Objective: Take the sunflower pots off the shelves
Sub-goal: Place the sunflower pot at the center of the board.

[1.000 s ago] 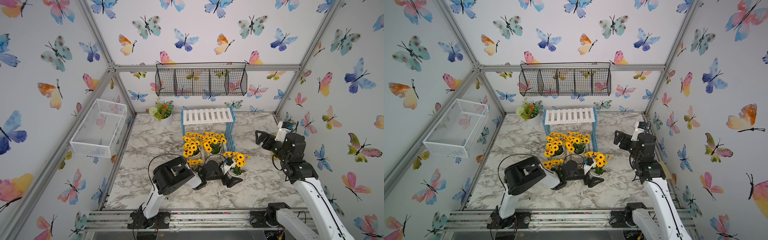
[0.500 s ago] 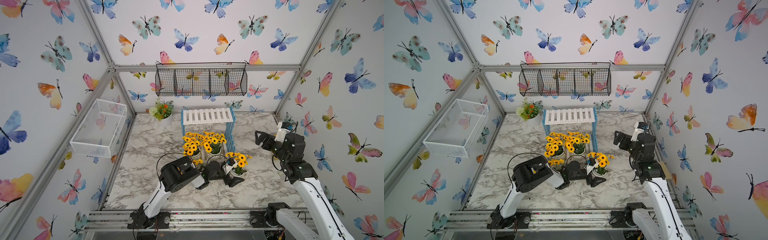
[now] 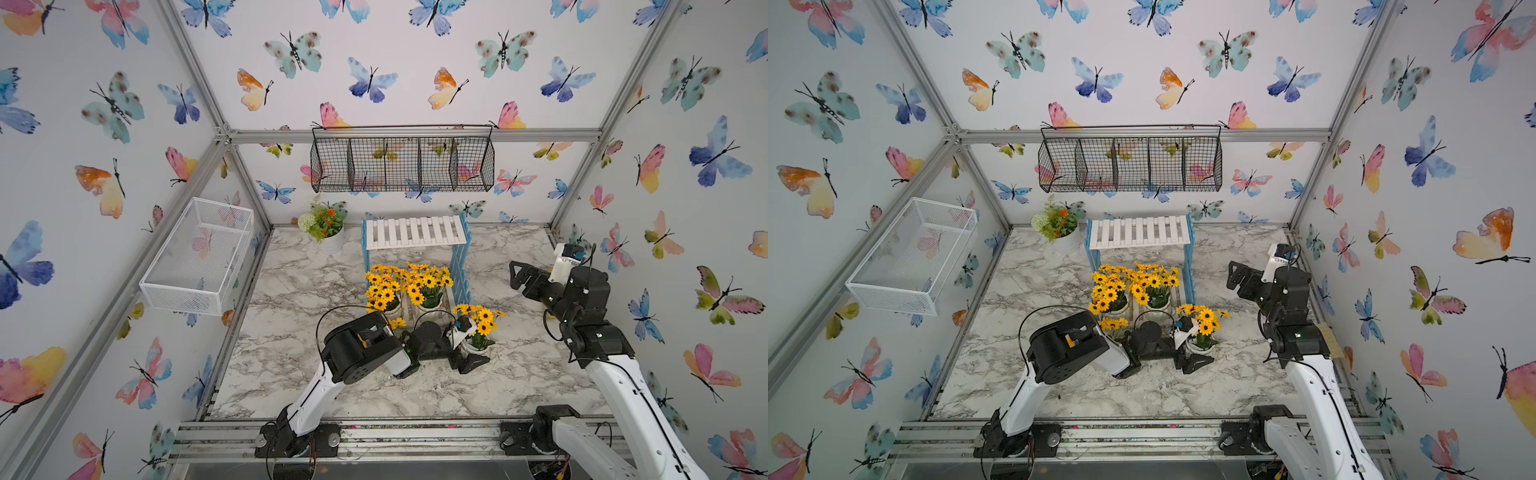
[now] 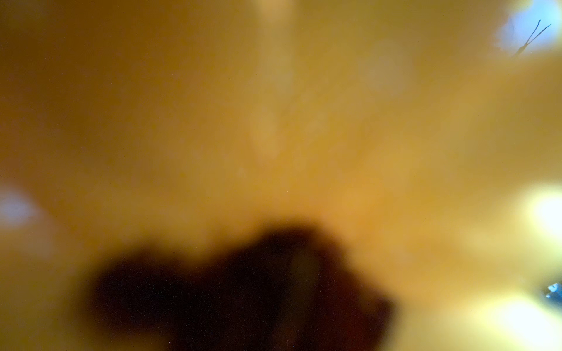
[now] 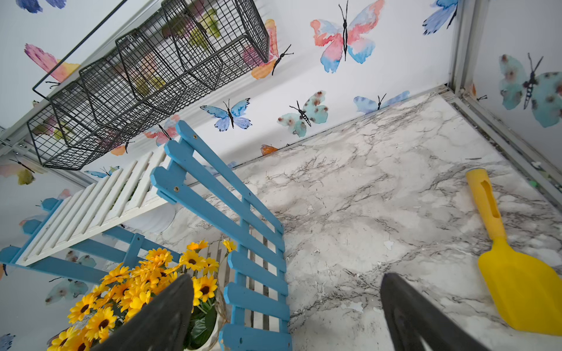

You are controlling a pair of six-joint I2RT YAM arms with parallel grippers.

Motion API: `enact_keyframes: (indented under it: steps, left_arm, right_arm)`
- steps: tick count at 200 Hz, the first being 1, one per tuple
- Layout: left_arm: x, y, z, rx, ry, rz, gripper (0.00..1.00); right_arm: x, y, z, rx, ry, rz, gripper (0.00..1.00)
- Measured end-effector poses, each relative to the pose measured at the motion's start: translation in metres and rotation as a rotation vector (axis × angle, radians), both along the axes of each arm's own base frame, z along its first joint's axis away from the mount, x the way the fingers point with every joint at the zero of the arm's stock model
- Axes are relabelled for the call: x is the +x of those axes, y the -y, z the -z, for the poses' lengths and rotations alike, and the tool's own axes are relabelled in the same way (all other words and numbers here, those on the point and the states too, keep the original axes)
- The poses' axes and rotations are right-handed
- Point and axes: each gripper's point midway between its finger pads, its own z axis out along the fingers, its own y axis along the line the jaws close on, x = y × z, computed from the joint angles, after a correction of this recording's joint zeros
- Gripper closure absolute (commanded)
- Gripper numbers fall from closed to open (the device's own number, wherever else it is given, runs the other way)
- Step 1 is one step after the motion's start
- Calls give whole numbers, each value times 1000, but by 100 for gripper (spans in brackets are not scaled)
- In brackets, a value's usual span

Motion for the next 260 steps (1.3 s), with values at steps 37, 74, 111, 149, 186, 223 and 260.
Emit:
enact_keyframes:
  steps: [37, 74, 111, 149, 186, 223, 260]
  left_arm:
    - [-1, 0, 0, 0, 4, 7, 68]
    - [-2, 0, 0, 2, 14, 12, 51]
    - [-2, 0, 0, 3, 20, 14, 41]
    - [-2, 1, 0, 5, 31, 18, 19]
    - [-2, 0, 1, 6, 36, 20, 4]
    - [-3, 1, 0, 1, 41, 27, 2]
    - [-4, 1, -2, -6, 46, 29, 2]
  right_arm:
    - [0, 0, 1, 0, -2, 0, 2]
    - [0, 0, 0, 0, 2, -1, 2]
    - [0, 0, 1, -5, 3, -2, 2]
    - [1, 0, 1, -6, 4, -3, 2]
    - [2, 0, 1, -6, 4, -4, 2]
    - [2, 0, 0, -6, 6, -3, 2]
    - [2, 0, 0, -6, 8, -4, 2]
